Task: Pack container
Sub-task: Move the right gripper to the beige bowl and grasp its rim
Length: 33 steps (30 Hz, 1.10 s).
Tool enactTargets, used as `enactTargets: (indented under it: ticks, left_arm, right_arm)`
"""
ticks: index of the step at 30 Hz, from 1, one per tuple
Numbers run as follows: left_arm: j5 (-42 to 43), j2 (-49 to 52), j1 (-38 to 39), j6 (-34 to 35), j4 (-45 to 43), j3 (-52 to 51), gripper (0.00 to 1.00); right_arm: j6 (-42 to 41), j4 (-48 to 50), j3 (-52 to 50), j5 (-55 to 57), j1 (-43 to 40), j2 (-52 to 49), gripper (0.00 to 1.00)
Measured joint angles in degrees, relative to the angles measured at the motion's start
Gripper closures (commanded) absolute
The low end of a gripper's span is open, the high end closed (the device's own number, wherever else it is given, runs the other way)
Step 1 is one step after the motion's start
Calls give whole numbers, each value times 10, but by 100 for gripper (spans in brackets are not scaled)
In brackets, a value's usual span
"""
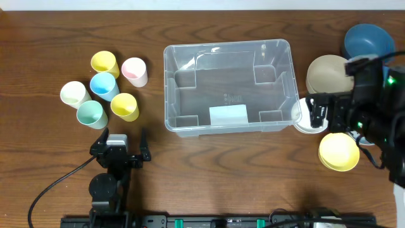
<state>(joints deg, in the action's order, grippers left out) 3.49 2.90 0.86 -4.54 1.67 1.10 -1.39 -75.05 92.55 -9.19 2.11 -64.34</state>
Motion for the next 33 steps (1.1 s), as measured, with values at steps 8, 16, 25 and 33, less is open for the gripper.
enactTargets:
  ticks: [8, 16, 25, 33]
  left_arm:
    - [0, 0, 0, 0, 0, 0, 2]
    - [0, 0, 0, 0, 0, 0, 2]
    - [0, 0, 0, 0, 0, 0, 2]
    - [0, 0, 0, 0, 0, 0, 2]
  right_arm:
    - [-101, 3, 1, 101, -28, -29, 1]
    - [-160, 22, 4, 158, -143, -108, 1]
    - [-173, 47, 4, 130, -248, -252, 1]
    - [-152, 111, 4, 85, -252, -340, 16]
